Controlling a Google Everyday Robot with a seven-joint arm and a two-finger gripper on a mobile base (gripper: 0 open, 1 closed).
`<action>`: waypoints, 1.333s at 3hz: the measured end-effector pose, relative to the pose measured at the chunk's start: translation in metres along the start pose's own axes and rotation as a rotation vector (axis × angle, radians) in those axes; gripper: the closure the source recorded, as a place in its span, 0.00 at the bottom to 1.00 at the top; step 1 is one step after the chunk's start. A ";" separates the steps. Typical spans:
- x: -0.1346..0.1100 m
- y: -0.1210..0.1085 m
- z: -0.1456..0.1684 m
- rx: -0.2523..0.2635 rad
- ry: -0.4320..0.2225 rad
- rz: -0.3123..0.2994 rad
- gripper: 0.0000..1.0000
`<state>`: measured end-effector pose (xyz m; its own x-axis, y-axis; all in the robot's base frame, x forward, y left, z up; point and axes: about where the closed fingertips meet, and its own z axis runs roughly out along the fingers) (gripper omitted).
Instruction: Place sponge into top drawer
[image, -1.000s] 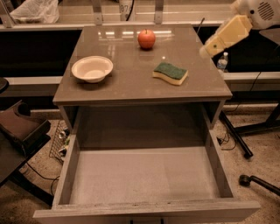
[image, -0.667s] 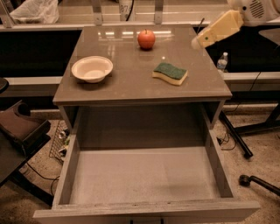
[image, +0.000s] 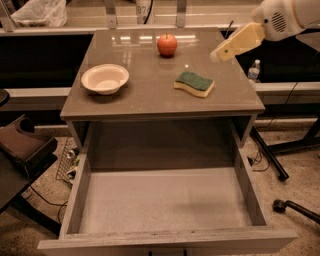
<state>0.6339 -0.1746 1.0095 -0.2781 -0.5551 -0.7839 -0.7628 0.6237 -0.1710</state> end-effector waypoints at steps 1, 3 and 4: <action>0.030 -0.003 0.036 -0.035 0.004 0.065 0.00; 0.086 -0.010 0.098 -0.056 -0.001 0.136 0.00; 0.091 -0.008 0.127 -0.077 -0.043 0.156 0.00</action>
Offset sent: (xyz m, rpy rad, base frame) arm 0.0446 -0.0060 -0.1378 0.1108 0.1338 -0.0478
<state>0.6892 -0.1602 0.8638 -0.3731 -0.4298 -0.8222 -0.7550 0.6557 -0.0001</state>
